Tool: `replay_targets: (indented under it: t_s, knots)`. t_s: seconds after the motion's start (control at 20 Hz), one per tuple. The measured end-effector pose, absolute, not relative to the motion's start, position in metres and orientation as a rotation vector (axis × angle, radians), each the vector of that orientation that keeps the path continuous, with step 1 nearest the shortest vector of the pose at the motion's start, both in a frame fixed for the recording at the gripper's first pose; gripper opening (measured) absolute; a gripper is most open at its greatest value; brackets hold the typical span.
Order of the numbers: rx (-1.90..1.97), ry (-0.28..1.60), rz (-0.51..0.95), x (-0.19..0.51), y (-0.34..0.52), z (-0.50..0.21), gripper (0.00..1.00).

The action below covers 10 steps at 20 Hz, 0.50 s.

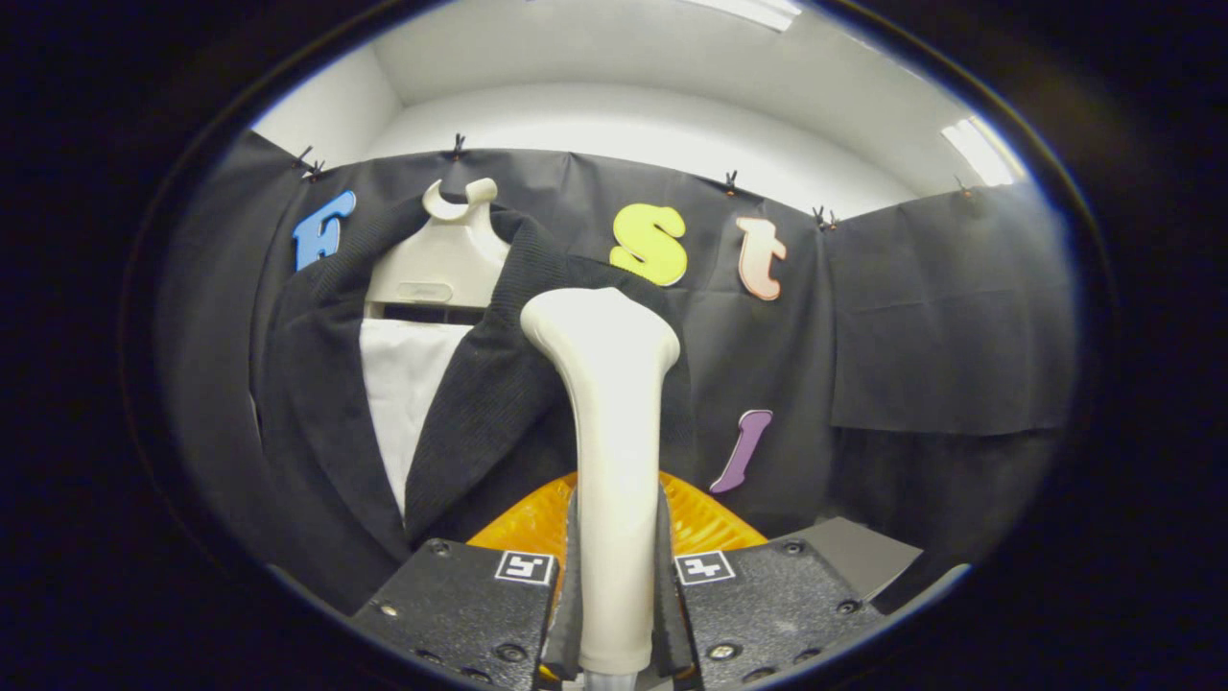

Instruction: Iron the clothes twice with a garment steamer, once on the left side and once on the right side.

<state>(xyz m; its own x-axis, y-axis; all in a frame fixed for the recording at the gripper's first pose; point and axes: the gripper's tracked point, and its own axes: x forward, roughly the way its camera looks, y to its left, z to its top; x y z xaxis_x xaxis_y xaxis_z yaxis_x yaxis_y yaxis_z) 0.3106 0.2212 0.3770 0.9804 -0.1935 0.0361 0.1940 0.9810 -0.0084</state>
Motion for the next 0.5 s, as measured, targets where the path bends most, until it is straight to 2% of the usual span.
replay_targets:
  t_s: [0.5]
  knots:
    - [-0.015, 0.071, -0.147, 0.288, 0.237, 0.303, 0.33]
